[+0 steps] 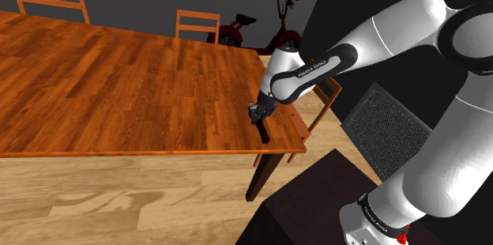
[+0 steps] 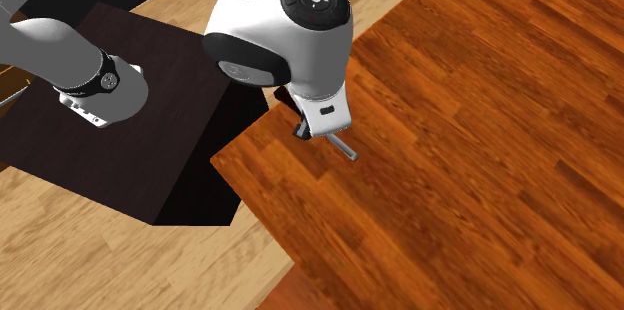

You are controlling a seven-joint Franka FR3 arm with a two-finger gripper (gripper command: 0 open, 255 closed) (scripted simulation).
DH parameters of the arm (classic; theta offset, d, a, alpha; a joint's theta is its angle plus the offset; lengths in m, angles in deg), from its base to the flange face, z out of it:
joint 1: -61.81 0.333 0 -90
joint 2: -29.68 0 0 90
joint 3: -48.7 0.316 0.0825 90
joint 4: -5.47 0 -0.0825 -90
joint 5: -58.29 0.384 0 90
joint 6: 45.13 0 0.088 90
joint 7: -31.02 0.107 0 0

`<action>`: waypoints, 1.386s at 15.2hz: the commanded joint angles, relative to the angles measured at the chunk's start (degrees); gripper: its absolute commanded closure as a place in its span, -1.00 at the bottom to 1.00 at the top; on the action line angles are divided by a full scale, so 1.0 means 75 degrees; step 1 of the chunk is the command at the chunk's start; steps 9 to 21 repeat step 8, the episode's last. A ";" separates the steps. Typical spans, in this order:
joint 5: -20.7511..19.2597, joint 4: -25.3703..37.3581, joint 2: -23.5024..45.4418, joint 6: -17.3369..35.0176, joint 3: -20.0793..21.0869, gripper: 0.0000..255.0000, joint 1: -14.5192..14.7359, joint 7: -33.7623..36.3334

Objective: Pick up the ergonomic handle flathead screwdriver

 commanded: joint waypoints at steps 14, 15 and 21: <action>0.0172 0.0096 -0.0606 -0.0697 0.0065 1.00 -0.0046 -0.0110; 0.0172 0.0096 -0.0606 -0.0697 0.0065 1.00 -0.0046 -0.0110; 0.0172 0.0096 -0.0606 -0.0697 0.0065 1.00 -0.0046 -0.0110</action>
